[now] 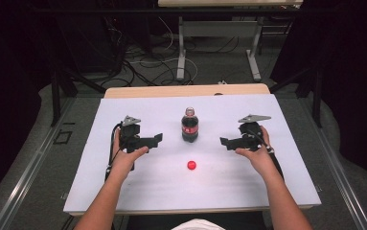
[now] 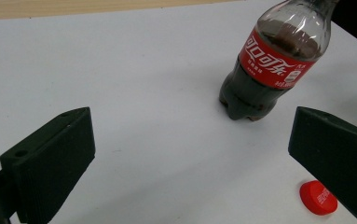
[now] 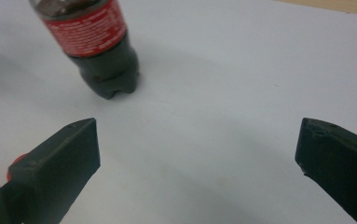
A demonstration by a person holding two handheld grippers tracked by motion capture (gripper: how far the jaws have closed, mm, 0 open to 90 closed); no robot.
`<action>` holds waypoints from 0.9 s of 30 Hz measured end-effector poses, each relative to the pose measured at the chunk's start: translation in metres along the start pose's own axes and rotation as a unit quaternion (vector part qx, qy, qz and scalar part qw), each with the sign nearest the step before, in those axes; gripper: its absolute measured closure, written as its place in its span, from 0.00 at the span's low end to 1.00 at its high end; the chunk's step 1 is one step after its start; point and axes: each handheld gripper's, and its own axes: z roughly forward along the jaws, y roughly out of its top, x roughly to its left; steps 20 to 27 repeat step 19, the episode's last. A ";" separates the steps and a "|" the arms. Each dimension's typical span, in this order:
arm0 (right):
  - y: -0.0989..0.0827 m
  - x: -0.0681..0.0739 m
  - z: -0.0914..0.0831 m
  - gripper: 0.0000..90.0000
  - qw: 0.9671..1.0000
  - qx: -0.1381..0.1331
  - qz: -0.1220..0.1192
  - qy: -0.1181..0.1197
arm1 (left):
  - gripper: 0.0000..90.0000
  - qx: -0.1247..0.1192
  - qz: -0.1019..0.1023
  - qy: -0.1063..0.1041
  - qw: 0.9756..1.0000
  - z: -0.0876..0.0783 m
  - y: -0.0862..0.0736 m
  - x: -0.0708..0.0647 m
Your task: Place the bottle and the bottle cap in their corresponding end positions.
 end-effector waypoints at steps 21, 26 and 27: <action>-0.019 -0.035 -0.022 0.00 0.998 -0.005 0.038 -0.040 | 0.01 0.003 -0.017 0.008 1.000 0.001 -0.002 0.009; -0.019 -0.035 -0.022 0.00 0.998 -0.005 0.038 -0.040 | 0.01 0.003 -0.017 0.008 1.000 0.001 -0.002 0.009; -0.019 -0.035 -0.022 0.00 0.998 -0.005 0.038 -0.040 | 0.01 0.003 -0.017 0.008 1.000 0.001 -0.002 0.009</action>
